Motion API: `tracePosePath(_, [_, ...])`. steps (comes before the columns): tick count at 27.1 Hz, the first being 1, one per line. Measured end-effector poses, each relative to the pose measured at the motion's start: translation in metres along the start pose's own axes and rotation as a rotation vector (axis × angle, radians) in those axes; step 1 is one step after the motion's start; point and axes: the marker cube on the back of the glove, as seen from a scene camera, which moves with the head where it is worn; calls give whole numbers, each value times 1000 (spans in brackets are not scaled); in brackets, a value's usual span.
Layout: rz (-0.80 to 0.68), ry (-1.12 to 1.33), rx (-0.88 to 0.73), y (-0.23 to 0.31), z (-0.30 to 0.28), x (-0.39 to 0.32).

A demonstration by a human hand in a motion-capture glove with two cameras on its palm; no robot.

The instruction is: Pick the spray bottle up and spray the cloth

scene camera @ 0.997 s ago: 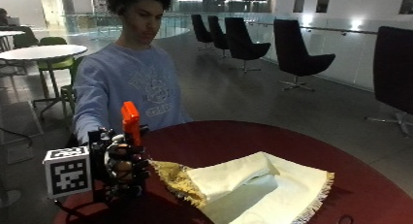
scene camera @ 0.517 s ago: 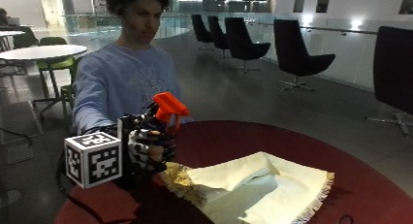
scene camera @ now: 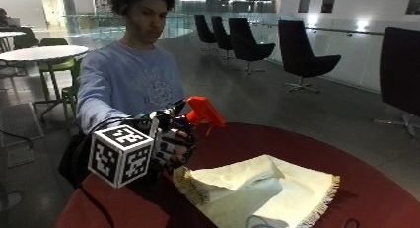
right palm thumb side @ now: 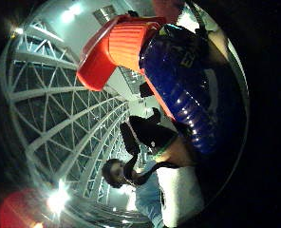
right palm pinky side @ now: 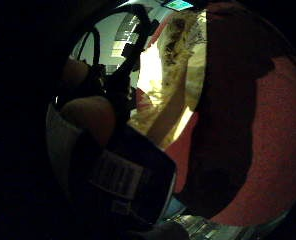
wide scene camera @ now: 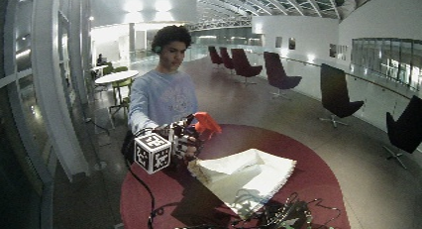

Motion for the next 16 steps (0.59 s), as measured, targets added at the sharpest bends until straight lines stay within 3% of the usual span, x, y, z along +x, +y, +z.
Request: tracePosePath(16, [155,77,-24,11,4,-10])
